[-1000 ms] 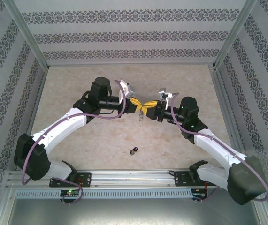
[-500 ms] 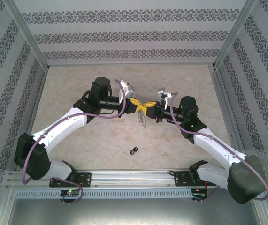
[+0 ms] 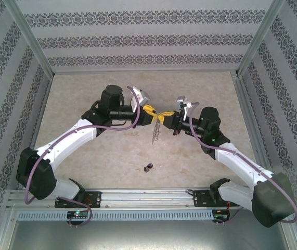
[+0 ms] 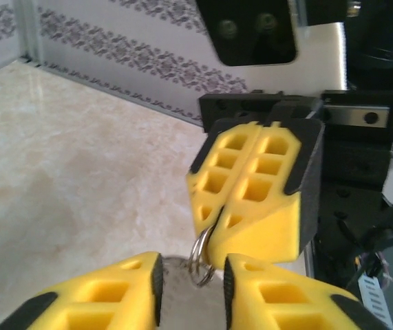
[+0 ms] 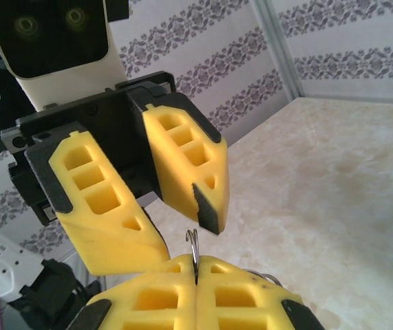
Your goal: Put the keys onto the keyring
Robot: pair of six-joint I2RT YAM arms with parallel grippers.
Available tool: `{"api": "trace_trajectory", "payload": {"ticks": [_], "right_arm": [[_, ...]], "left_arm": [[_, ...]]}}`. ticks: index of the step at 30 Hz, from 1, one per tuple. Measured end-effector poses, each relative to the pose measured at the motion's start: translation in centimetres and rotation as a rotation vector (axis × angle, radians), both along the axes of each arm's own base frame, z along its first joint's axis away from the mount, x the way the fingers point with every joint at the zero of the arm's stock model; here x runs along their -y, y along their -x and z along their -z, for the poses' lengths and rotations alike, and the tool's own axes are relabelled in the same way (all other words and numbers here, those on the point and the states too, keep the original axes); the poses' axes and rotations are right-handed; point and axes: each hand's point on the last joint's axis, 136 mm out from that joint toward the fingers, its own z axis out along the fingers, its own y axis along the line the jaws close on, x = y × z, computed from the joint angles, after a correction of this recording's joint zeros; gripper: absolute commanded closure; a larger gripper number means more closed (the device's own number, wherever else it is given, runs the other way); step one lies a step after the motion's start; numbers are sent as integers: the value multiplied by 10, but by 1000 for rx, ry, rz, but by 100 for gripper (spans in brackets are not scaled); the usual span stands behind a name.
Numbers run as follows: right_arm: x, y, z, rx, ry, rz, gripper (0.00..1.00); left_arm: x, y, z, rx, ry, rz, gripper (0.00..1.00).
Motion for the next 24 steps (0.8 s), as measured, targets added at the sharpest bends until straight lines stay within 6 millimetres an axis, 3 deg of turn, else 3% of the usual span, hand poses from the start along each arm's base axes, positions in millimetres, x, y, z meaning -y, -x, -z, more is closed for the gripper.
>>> {"api": "trace_trajectory", "payload": {"ticks": [8,24], "right_arm": [[6,-6,-8,46,-13,30,100],[3,-4,-12,66,-24,3,100]], "left_arm": [[-14,-7,-23,70,4,-112,55],[-3,1,-21,-12,79,-39,60]]}}
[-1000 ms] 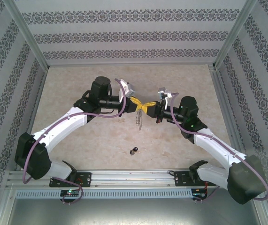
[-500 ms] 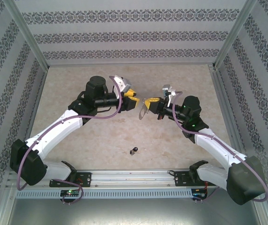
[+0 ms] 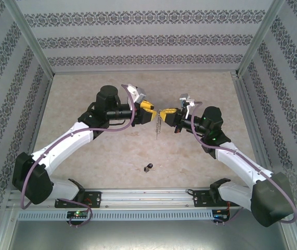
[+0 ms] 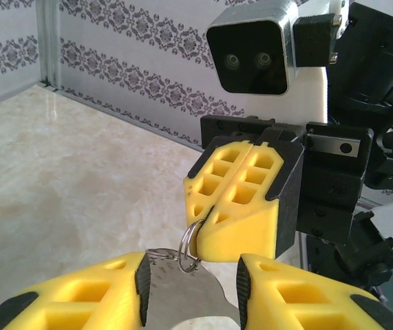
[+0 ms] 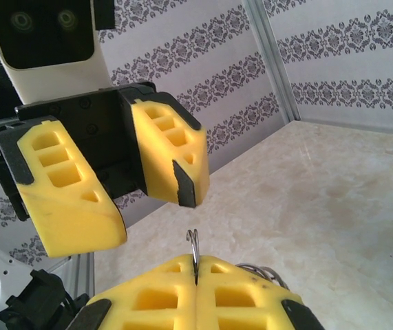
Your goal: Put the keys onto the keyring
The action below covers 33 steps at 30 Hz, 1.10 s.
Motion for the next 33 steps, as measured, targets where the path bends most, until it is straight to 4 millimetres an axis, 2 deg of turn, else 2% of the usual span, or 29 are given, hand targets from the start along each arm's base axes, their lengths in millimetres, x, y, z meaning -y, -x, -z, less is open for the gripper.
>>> {"api": "trace_trajectory", "payload": {"ticks": [7,18,22,33], "right_arm": [[0,0,-2,12,-6,-1,100],[-1,1,-3,12,-9,-6,100],[-1,2,-3,12,-9,-11,100],[-3,3,-3,11,-8,-20,100]], "left_arm": [[7,-2,9,-48,12,26,61],[14,2,0,-53,71,83,71],[15,3,2,-65,80,100,72],[14,3,6,-79,94,114,96]]}}
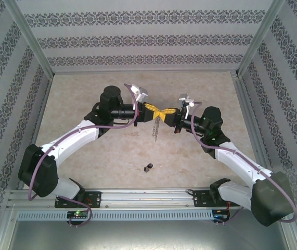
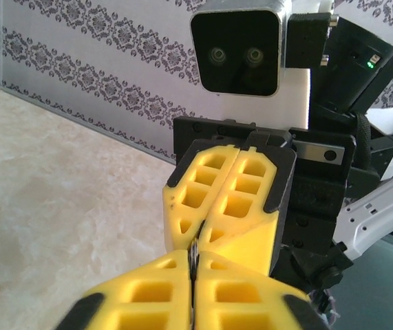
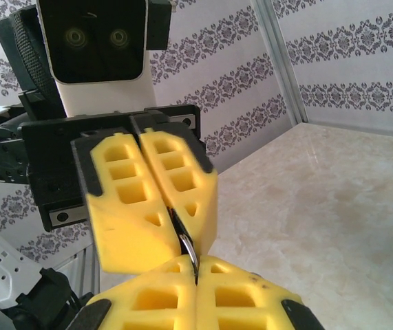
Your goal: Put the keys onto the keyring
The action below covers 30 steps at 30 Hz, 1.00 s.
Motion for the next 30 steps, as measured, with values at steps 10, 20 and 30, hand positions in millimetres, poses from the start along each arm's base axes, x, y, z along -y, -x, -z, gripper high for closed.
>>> {"api": "trace_trajectory", "payload": {"ticks": [10,20,30], "right_arm": [[-1,0,1,-2,1,-2,98],[37,-17,-10,9,-12,185,43],[76,-23,16,-81,-2,397,41]], "left_arm": [[-2,1,1,17,21,5,100],[-5,9,8,86,66,19,100],[-11,-5,2,324,104,-82,100]]}}
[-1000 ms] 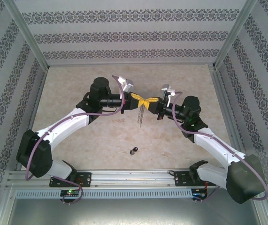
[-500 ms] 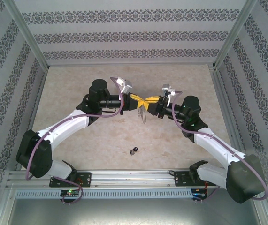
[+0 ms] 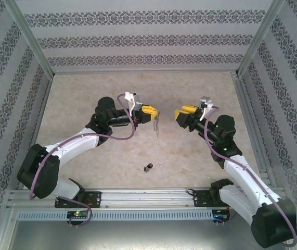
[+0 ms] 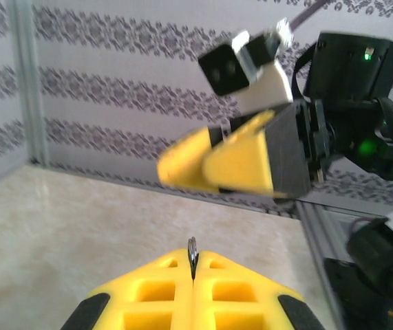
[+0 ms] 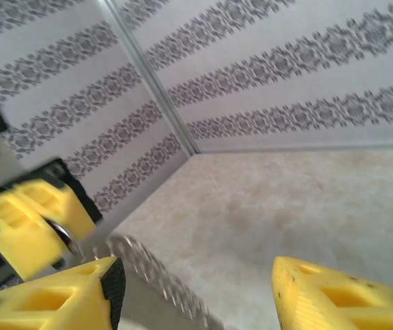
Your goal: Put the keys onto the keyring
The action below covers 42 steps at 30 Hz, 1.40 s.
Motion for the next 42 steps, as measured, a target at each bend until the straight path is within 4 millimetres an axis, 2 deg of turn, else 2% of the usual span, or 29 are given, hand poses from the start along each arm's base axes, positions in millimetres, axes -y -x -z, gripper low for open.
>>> {"api": "trace_trajectory", "payload": {"ticks": [6,11,27,33,42], "right_arm": [[4,-3,37,-114,6,29,41],[5,-2,51,-158,1,40,41],[5,-4,50,-156,-5,41,41],[2,-1,49,-155,-6,20,41],[2,0,41,-132,-12,17,41]], "left_arm": [[-6,-9,-1,125,6,-82,100],[-8,-14,-6,190,11,-120,100],[-9,-13,-12,228,25,-121,100],[-5,4,-18,154,71,-17,100],[-7,26,-42,28,201,97,100]]}}
